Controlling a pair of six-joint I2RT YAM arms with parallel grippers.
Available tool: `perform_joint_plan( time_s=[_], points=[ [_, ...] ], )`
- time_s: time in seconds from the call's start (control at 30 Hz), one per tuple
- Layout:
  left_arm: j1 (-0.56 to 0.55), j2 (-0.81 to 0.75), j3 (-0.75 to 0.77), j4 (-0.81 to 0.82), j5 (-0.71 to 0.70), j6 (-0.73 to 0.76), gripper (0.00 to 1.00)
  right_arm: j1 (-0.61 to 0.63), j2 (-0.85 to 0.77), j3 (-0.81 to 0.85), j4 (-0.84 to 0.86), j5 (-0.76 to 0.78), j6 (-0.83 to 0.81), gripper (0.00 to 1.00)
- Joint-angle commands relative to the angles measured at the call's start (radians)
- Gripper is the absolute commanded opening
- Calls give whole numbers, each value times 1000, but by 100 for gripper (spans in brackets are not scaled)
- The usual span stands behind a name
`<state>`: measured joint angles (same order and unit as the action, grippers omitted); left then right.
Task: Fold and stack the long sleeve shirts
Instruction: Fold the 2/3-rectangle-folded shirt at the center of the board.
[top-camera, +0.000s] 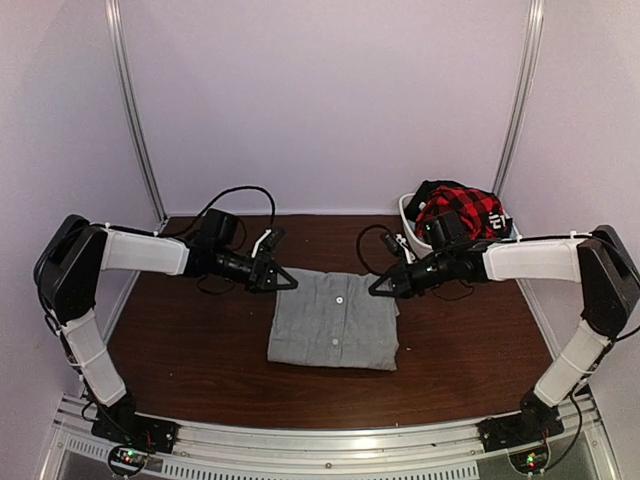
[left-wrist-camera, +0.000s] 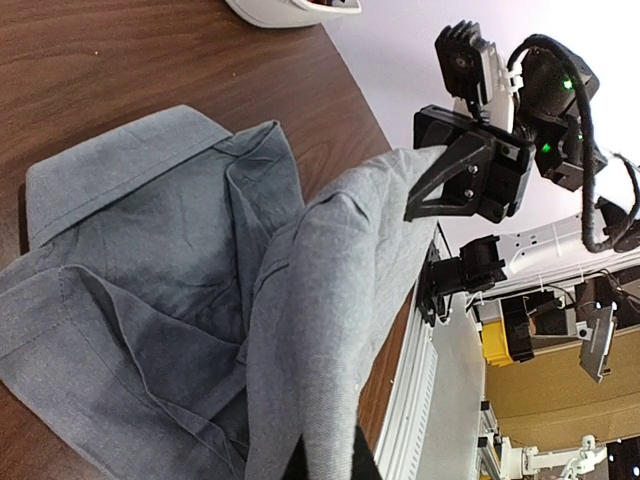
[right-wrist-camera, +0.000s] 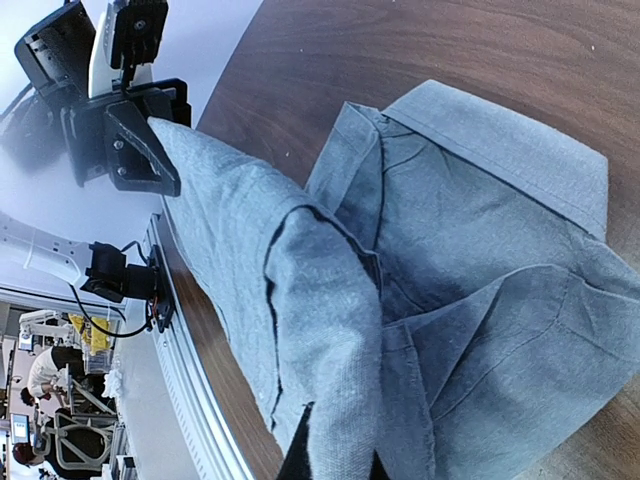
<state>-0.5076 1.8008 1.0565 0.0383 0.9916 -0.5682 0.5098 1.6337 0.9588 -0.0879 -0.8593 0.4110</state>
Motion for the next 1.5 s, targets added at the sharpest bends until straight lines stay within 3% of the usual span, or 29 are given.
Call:
perform_joint_plan(
  time_s=[0.0,0.23,0.5,1.07,1.13,1.3,1.47],
  points=[
    [-2,-36,57,-2,20,-34,0,-5,-42,81,-88,9,0,0],
    [11,2,142,-29,10,-49,0,-31,-9,160,-138,11,-4,0],
    [70,58,181,60,3,-130,0,-112,84,191,-96,-31,14,0],
    [95,418,366,64,-144,-89,1,-180,453,319,28,-67,7,16],
    [94,449,385,52,-169,-73,5,-182,483,325,37,-58,3,18],
    [95,478,392,36,-224,-54,25,-192,501,337,23,1,-24,25],
    [95,475,396,-24,-313,0,33,-200,487,343,-7,72,-46,29]
  ],
)
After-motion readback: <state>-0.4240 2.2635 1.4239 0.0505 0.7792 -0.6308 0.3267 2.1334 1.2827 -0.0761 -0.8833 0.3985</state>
